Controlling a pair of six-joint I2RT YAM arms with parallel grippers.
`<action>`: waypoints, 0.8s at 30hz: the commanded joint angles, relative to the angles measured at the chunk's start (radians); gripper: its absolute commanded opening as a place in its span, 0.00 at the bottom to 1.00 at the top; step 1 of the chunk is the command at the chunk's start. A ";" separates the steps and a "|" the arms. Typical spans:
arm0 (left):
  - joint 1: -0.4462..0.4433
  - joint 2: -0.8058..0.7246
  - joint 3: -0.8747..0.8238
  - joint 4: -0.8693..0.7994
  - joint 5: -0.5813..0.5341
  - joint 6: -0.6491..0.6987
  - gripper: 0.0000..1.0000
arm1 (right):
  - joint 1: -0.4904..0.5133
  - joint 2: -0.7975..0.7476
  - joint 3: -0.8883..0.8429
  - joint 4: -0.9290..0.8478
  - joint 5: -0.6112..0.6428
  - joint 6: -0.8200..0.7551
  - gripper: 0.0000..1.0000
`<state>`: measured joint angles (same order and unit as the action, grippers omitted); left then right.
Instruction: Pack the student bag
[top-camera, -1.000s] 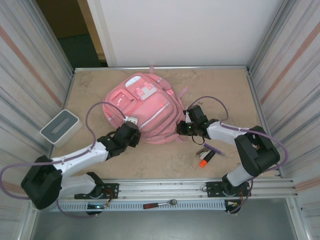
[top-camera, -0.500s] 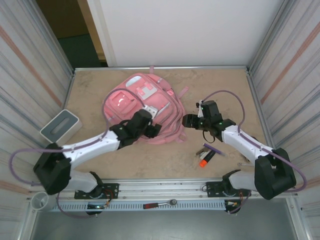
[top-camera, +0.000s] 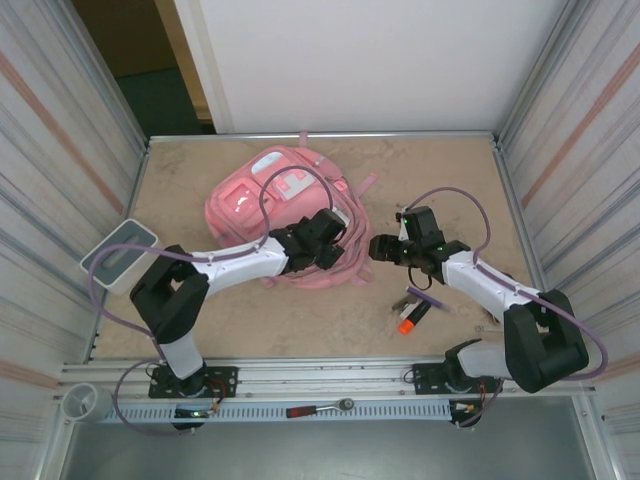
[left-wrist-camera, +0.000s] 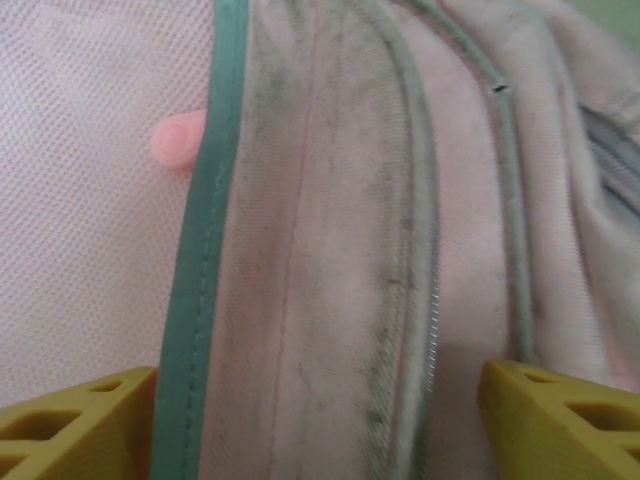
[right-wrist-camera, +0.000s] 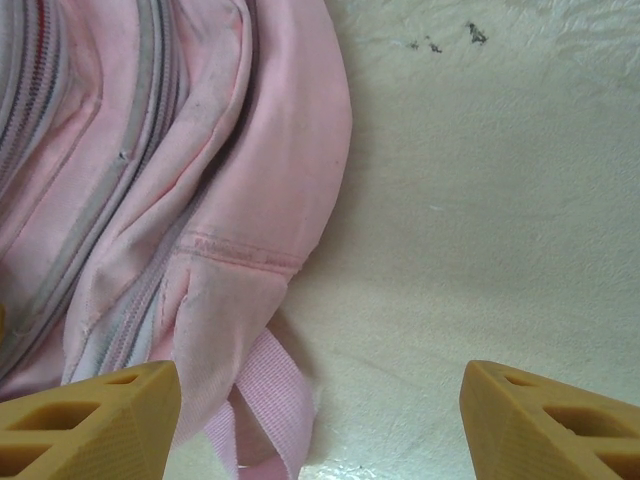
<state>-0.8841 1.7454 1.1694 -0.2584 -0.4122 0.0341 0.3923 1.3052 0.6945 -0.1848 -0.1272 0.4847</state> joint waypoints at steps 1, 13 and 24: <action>0.000 -0.005 0.039 -0.035 -0.080 0.043 0.75 | -0.003 0.009 -0.009 0.005 0.005 -0.007 0.72; 0.082 -0.099 0.010 -0.033 0.098 0.043 0.55 | -0.003 0.022 0.003 -0.003 0.001 -0.008 0.72; 0.155 -0.167 -0.042 0.000 0.236 0.013 0.32 | -0.001 0.014 0.025 -0.061 0.025 -0.002 0.72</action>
<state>-0.7467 1.6222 1.1461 -0.2661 -0.1974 0.0547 0.3923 1.3220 0.6945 -0.1925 -0.1268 0.4847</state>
